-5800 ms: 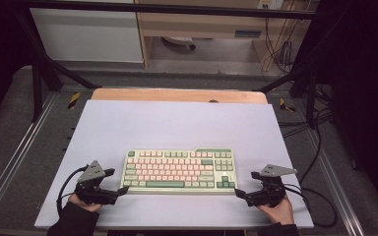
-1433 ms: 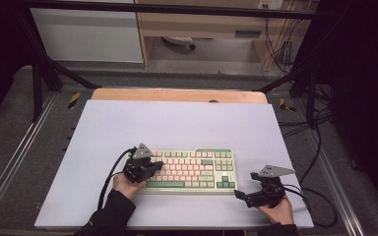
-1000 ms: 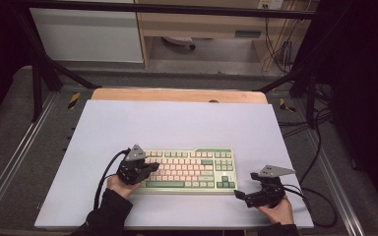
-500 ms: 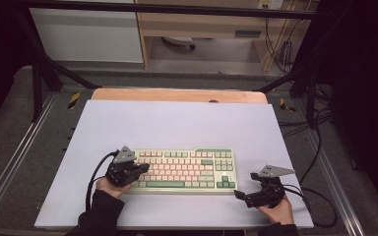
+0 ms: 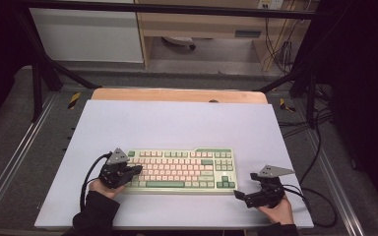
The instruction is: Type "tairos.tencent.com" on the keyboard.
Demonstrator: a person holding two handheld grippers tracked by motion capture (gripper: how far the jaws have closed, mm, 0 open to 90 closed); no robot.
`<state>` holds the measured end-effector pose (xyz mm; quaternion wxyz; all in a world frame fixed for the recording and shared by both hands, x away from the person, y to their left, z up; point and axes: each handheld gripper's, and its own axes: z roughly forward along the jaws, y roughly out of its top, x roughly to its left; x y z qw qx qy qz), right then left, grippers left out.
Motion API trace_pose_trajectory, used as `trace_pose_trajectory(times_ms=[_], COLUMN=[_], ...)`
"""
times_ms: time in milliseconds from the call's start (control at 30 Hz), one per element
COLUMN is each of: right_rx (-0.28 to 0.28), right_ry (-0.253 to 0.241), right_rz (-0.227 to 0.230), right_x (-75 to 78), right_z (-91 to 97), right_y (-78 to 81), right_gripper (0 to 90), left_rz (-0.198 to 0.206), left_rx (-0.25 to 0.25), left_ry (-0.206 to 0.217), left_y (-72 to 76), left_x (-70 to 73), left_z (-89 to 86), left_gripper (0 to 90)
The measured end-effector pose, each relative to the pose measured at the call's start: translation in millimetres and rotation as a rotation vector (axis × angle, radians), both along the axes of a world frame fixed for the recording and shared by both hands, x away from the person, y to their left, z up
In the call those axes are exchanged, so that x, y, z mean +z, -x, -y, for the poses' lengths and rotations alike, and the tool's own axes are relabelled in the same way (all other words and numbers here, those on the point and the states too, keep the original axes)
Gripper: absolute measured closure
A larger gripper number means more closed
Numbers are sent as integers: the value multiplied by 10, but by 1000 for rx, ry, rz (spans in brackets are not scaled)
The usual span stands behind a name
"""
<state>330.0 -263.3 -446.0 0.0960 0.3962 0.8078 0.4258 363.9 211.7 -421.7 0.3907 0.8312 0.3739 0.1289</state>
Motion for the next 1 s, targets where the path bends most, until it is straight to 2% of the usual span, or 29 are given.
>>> trace_pose_trajectory(times_ms=[633, 733, 867, 1000], right_rx=[-3, -2, -3, 3], right_ry=[0, 1, 0, 4], right_rz=[-3, 0, 2, 6], right_x=[5, 3, 5, 4], right_z=[0, 0, 0, 0], right_y=[4, 3, 5, 5], right_gripper=[18, 18, 19, 25], left_rz=[2, -6, 4, 6], left_rx=[7, 5, 3, 5], left_ry=[-1, -12, -17, -2], left_y=[-6, -6, 2, 15], left_x=[-46, -63, -61, -27], left_z=[-31, -21, -17, -30], left_gripper=[897, 897, 897, 897])
